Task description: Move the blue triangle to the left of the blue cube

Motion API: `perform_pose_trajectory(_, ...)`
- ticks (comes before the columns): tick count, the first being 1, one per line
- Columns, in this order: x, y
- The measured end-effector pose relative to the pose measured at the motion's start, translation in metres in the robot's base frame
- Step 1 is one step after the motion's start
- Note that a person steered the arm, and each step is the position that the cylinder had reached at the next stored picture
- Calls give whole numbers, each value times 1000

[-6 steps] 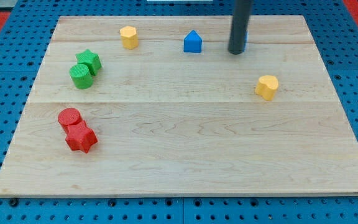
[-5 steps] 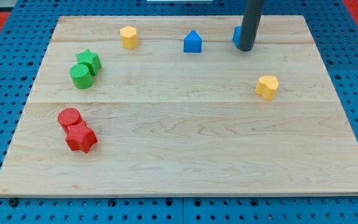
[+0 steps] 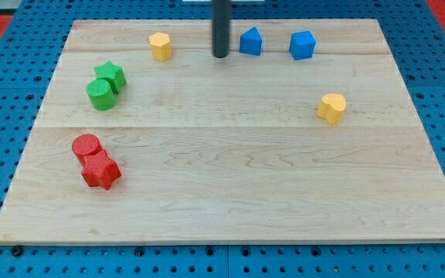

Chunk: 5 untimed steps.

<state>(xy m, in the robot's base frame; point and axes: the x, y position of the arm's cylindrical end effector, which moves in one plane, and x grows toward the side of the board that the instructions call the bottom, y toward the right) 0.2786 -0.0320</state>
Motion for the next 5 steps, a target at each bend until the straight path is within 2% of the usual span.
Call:
perform_pose_trajectory(1,-20,14)
perform_pose_trajectory(3,-35,127)
perform_pose_trajectory(5,-72,-42)
